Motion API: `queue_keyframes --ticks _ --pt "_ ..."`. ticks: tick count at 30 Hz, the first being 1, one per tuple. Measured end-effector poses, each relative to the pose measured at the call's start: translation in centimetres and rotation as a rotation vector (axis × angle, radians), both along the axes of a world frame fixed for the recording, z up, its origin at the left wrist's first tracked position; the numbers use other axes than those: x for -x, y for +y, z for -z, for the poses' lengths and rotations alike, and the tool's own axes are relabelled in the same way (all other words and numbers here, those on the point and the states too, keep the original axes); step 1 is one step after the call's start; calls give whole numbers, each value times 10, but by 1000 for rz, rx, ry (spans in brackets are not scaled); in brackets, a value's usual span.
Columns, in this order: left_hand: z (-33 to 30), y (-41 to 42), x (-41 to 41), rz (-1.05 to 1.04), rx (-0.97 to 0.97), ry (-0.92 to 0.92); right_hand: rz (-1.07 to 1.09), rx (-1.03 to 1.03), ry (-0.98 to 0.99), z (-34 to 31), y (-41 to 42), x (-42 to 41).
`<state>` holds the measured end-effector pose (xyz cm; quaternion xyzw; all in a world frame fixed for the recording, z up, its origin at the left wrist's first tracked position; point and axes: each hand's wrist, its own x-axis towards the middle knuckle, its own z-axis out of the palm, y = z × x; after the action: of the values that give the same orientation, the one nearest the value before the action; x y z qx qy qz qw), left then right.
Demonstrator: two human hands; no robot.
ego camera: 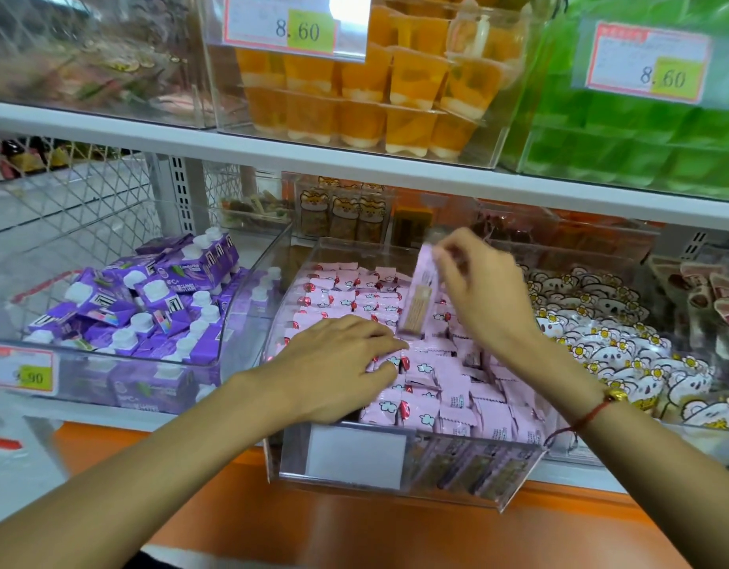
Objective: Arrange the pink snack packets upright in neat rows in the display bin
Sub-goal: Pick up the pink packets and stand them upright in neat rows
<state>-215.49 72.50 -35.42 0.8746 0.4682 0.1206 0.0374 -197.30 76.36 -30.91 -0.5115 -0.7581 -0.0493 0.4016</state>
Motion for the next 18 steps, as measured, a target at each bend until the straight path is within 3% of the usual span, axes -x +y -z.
queue_keyframes --ticks 2,4,7,10,13,15,18 --pt "0 -5 -1 -20 5 -109 -20 -153 257 -8 -12 -3" --pt "-5 -11 -1 -114 1 -366 -22 -167 508 -11 -24 -8" --pt "-18 -17 -2 -251 37 -730 -73 124 866 -10 -34 -12" --pt "-27 -26 -8 -153 233 -916 -153 444 1081 -4 -40 -9" --pt "-31 -30 -12 -88 307 -1007 -205 577 1086 -1 -44 -8" --pt "-33 -29 -12 -125 367 -1092 -162 622 989 -2 -42 -8" --pt "-36 -26 -10 -238 495 -1231 -26 309 523 -2 -43 -9"
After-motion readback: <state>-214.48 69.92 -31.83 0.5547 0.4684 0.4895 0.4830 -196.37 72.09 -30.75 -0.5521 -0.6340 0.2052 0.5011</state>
